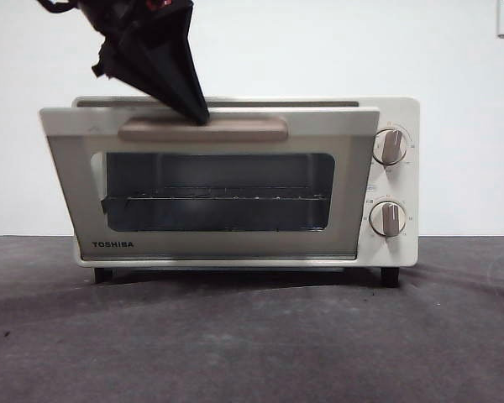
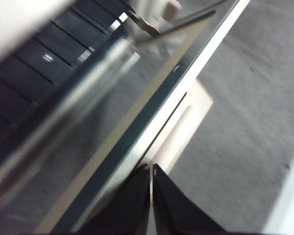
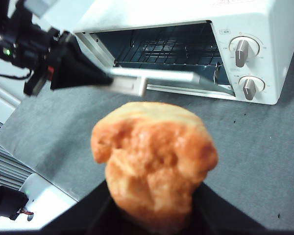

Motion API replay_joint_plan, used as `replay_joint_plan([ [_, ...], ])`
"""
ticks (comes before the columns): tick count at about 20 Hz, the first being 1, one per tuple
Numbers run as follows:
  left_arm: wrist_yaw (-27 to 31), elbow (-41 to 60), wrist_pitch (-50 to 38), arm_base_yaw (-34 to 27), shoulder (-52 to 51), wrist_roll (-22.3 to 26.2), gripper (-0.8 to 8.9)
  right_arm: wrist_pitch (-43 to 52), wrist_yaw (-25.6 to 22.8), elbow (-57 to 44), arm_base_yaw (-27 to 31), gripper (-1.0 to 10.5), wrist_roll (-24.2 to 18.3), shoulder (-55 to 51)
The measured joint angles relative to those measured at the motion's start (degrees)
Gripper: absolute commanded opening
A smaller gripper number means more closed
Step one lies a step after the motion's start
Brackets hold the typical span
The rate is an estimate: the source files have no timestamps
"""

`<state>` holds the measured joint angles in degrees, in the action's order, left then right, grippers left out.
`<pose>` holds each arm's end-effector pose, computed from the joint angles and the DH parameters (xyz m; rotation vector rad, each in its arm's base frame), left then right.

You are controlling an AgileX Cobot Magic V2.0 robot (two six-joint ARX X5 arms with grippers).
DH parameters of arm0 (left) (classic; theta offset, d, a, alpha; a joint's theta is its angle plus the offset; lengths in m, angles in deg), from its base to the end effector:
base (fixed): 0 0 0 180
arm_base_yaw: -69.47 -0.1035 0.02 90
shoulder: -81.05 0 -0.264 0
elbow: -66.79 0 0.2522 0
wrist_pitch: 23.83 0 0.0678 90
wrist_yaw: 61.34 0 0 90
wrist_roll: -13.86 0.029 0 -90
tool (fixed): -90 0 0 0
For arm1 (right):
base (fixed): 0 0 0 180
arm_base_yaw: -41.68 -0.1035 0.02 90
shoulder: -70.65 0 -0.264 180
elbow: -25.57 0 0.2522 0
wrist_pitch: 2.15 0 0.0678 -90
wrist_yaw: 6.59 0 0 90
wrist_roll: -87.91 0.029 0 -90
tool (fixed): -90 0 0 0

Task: The left arm flap open the oven, the right arm pick bread and place it into oven, the left arm flap close the oven

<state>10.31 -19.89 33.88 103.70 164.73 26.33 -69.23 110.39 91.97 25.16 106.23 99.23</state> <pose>0.2411 -0.1751 0.3013 0.3227 0.8837 -0.9502 0.0625 0.0323 0.3387 0.3451 0.6357 0.6534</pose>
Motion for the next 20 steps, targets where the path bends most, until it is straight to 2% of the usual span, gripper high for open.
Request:
replay_joint_plan([
  [4,0.0,5.3,-1.7,1.6,-2.1,-0.5,0.16,0.0,0.0,0.0,0.0,1.3,0.0,0.0],
  [10,1.1,14.9,-9.2,1.9,-8.0,-3.6,0.16,0.5,0.0,0.0,0.0,1.3,0.0,0.0],
  [13,2.0,19.0,-10.4,3.2,-8.5,-5.4,0.16,0.9,0.0,0.0,0.0,1.3,0.0,0.0],
  [20,5.4,20.1,-13.8,7.0,-8.5,-9.2,0.16,2.9,0.0,0.0,0.0,1.3,0.0,0.0],
])
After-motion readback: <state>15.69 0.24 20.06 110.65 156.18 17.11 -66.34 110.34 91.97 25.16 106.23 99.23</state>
